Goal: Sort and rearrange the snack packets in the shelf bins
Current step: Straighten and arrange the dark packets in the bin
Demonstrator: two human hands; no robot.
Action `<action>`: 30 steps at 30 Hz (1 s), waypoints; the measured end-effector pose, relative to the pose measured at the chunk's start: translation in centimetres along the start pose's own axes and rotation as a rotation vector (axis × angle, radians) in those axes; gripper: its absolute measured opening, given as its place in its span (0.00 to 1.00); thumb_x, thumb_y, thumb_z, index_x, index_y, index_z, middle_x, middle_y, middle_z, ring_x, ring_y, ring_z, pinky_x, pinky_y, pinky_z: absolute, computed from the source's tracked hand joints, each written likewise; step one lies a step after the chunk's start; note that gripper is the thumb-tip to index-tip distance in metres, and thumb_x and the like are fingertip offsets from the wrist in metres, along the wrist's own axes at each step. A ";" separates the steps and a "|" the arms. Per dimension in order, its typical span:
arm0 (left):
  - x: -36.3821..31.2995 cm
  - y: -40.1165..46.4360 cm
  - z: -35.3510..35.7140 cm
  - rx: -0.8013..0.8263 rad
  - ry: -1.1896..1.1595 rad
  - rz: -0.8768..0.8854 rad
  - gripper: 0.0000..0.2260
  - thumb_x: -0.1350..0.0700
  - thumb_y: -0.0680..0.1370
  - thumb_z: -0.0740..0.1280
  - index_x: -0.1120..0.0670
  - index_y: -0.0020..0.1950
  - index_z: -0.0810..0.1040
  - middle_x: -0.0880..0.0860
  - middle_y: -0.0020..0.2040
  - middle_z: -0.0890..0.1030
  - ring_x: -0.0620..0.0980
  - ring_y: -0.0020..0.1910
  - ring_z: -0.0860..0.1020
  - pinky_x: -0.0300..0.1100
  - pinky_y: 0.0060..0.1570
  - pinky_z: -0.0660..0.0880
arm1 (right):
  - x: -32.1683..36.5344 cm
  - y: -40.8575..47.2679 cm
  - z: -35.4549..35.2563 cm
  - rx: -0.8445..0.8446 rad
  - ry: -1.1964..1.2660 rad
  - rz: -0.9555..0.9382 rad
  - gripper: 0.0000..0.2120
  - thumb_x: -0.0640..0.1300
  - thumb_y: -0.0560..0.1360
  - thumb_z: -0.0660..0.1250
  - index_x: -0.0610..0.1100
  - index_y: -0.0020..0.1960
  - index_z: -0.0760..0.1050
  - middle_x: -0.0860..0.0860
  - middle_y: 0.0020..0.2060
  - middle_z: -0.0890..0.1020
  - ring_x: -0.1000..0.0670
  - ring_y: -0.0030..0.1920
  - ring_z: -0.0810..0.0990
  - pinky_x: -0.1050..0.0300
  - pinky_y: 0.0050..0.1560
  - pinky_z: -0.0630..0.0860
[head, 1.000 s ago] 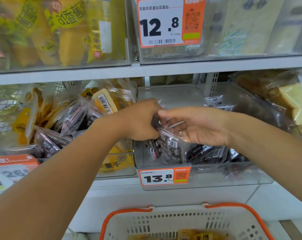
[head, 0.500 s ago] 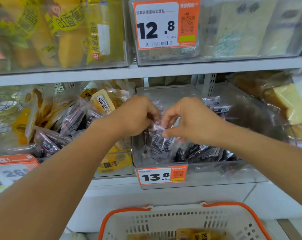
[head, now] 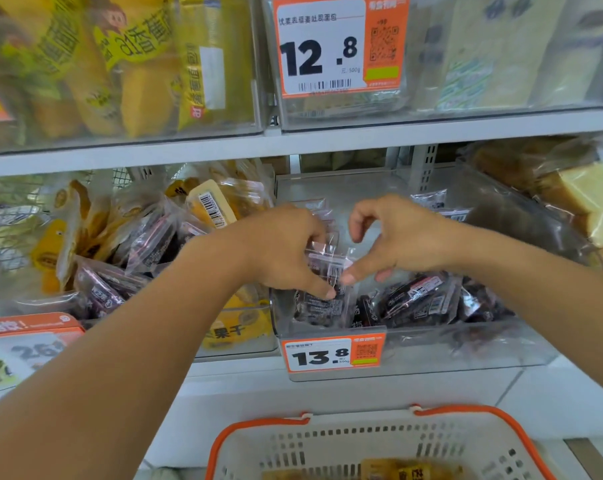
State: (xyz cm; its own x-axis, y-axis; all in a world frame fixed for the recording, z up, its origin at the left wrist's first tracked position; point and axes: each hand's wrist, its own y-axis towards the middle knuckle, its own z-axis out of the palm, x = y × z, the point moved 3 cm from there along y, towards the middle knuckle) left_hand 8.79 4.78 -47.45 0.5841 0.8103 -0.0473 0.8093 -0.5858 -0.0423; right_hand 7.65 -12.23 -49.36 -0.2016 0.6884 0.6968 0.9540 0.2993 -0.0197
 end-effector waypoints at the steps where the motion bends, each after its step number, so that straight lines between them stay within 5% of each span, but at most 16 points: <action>1: -0.2 0.1 0.2 -0.042 0.052 0.013 0.22 0.34 0.66 0.75 0.48 0.38 0.70 0.47 0.36 0.74 0.44 0.34 0.71 0.44 0.37 0.72 | -0.5 0.0 -0.4 0.034 -0.017 0.073 0.22 0.46 0.61 0.84 0.39 0.47 0.77 0.40 0.48 0.82 0.55 0.32 0.83 0.50 0.37 0.84; 4: -0.4 0.2 0.5 -0.105 0.176 -0.023 0.25 0.32 0.68 0.73 0.51 0.34 0.68 0.48 0.33 0.70 0.47 0.31 0.69 0.44 0.35 0.70 | -1.3 0.0 -0.1 0.109 -0.152 0.123 0.20 0.54 0.65 0.81 0.41 0.47 0.81 0.43 0.43 0.85 0.49 0.38 0.85 0.53 0.40 0.84; 7: -0.2 -0.1 0.4 -0.114 0.300 -0.060 0.26 0.31 0.69 0.71 0.53 0.32 0.69 0.49 0.32 0.70 0.48 0.31 0.69 0.43 0.33 0.69 | -1.7 0.4 2.3 0.212 -0.494 0.067 0.32 0.61 0.68 0.77 0.45 0.65 0.76 0.49 0.58 0.82 0.48 0.55 0.81 0.52 0.57 0.79; 9: -0.2 -0.1 0.6 -0.127 0.301 -0.066 0.27 0.31 0.68 0.72 0.54 0.31 0.70 0.50 0.32 0.71 0.51 0.32 0.72 0.44 0.33 0.69 | -2.5 1.0 4.3 0.345 -0.599 0.088 0.32 0.55 0.72 0.76 0.42 0.69 0.72 0.47 0.64 0.79 0.45 0.60 0.79 0.49 0.61 0.78; 13: -0.1 -0.2 0.5 -0.084 0.237 -0.085 0.25 0.34 0.66 0.76 0.54 0.33 0.72 0.50 0.33 0.74 0.50 0.32 0.73 0.43 0.33 0.72 | -3.6 1.7 4.9 0.373 -0.655 0.174 0.30 0.50 0.70 0.78 0.34 0.65 0.76 0.39 0.60 0.80 0.39 0.59 0.80 0.47 0.57 0.81; 17: -0.4 -0.4 0.3 -0.043 0.163 -0.107 0.23 0.38 0.64 0.79 0.51 0.34 0.70 0.48 0.34 0.72 0.49 0.34 0.71 0.43 0.35 0.68 | -3.5 1.5 4.4 0.373 -0.586 0.225 0.30 0.51 0.67 0.79 0.34 0.62 0.78 0.38 0.54 0.81 0.44 0.45 0.77 0.56 0.42 0.74; 21: -0.5 -0.2 0.3 -0.082 0.141 -0.116 0.21 0.41 0.64 0.81 0.49 0.37 0.72 0.46 0.37 0.74 0.52 0.40 0.75 0.43 0.37 0.68 | -3.1 0.9 3.5 0.360 -0.551 0.209 0.27 0.53 0.68 0.80 0.37 0.57 0.76 0.48 0.44 0.78 0.48 0.40 0.73 0.58 0.34 0.66; 25: -0.5 -0.1 0.5 -0.116 0.199 -0.127 0.19 0.41 0.64 0.80 0.50 0.43 0.78 0.49 0.41 0.76 0.54 0.44 0.78 0.44 0.40 0.73 | -2.8 0.6 0.7 0.236 -0.327 0.229 0.19 0.44 0.66 0.82 0.45 0.52 0.78 0.45 0.44 0.83 0.48 0.40 0.79 0.56 0.42 0.76; 30: -0.3 -0.1 0.7 -0.132 0.193 -0.124 0.18 0.41 0.65 0.79 0.50 0.44 0.79 0.49 0.43 0.78 0.54 0.44 0.78 0.46 0.41 0.75 | -0.8 -1.1 -6.0 -0.067 -0.055 0.183 0.15 0.33 0.67 0.79 0.42 0.49 0.76 0.40 0.46 0.82 0.46 0.39 0.85 0.43 0.47 0.85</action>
State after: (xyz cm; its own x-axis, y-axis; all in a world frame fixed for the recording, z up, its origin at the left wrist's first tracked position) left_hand 8.53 4.60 -48.17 0.4704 0.8709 0.1422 0.8693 -0.4850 0.0949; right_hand 8.08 -17.06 -45.63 -0.0338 0.7625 0.6461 0.9881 0.1225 -0.0929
